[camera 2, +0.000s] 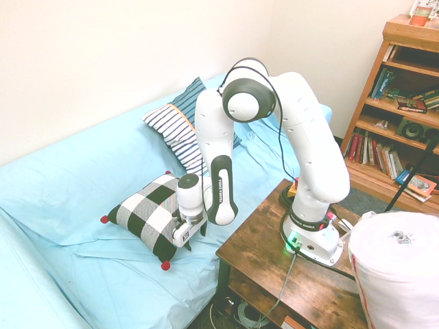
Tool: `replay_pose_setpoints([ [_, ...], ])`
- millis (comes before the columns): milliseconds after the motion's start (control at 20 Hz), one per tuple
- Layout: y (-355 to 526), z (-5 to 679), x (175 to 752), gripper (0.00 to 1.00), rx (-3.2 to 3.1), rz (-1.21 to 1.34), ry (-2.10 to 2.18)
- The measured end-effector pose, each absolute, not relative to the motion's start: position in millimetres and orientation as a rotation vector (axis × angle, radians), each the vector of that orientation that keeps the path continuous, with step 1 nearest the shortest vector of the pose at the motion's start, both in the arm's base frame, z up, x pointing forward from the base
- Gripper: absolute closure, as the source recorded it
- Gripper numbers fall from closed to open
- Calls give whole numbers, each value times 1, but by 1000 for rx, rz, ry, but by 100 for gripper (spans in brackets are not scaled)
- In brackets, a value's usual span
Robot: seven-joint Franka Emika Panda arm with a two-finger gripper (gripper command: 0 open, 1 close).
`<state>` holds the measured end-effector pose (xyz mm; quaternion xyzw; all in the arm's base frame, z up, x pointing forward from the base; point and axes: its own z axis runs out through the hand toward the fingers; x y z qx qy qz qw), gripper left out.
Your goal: Stand the pillow up
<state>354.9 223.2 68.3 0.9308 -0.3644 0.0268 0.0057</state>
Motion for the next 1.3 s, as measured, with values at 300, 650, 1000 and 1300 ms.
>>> replay_pose_setpoints([
  [300, 236, 133, 405, 0, 2923, 234, -1185],
  [650, 233, 217, 481, 0, 2945, 372, -1232],
  [1000, 218, 298, 588, 0, 2959, 447, -1222],
  [1300, 208, 340, 675, 0, 2996, 475, -1196],
])
